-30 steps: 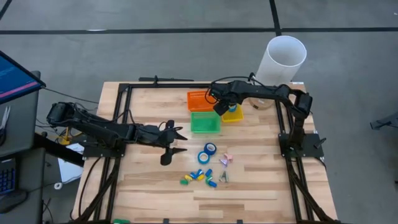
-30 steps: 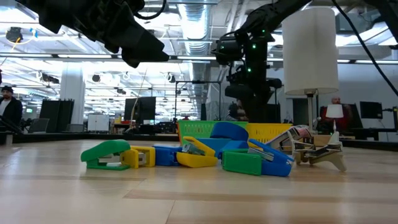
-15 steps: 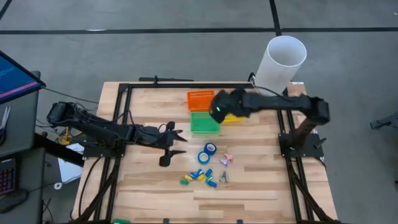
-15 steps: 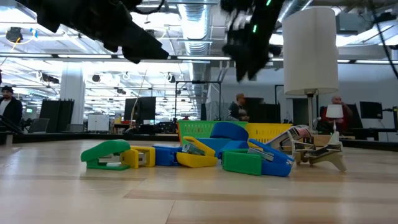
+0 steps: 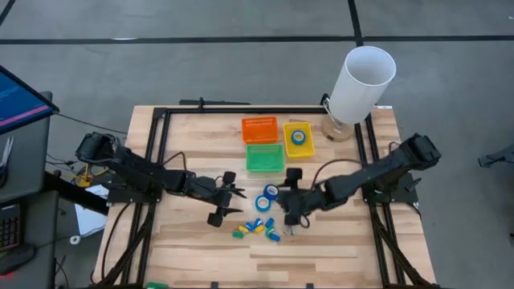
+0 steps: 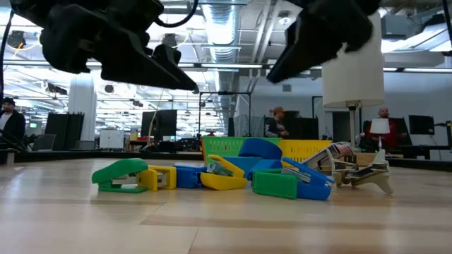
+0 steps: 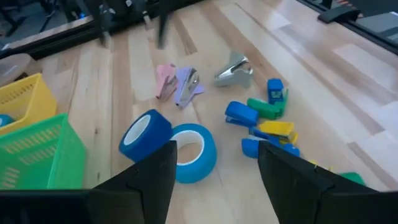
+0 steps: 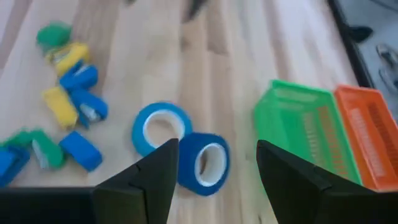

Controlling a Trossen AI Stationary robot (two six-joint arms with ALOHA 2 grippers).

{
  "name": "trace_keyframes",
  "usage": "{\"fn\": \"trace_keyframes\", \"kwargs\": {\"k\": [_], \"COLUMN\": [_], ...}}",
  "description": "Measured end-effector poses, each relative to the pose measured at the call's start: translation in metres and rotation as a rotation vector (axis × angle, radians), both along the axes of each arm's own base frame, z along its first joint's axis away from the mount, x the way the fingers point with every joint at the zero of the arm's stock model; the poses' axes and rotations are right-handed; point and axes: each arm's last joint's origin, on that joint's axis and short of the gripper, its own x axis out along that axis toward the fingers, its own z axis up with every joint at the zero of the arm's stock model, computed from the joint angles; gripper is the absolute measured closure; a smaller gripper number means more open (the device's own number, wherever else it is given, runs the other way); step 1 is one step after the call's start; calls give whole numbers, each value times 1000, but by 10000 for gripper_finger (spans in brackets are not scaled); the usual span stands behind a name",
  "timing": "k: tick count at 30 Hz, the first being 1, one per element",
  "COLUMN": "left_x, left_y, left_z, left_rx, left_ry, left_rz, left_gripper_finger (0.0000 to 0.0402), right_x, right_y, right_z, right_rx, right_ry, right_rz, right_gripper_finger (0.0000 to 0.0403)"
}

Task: Pick and place Stapler, Stapler remover, tape
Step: Put the blue tape into the yellow bin

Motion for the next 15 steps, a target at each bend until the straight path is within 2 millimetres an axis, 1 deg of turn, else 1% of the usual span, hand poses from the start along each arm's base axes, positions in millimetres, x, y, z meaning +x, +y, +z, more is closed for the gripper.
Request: {"fn": "trace_keyframes", "kwargs": {"k": [3, 5, 8, 12, 15], "left_x": [0, 0, -1, -2, -2], "left_y": [3, 4, 4, 4, 4], "left_z": [2, 7, 11, 14, 13], "left_rx": [-2, -8, -13, -15, -14], "left_ry": [-8, -29, -45, -58, -56], "left_rz": [12, 15, 12, 13, 13], "left_gripper_finger": [188, 188, 188, 188, 188], "right_x": [8, 14, 19, 22, 24], "right_y": [8, 8, 3, -5, -10], "right_z": [-16, -27, -40, -51, -53], "right_rx": [-29, -43, -54, -47, 23], "right_ry": [34, 68, 106, 151, 188], "right_rz": [31, 25, 4, -27, -8], "right_gripper_finger": [194, 194, 197, 206, 212]}}
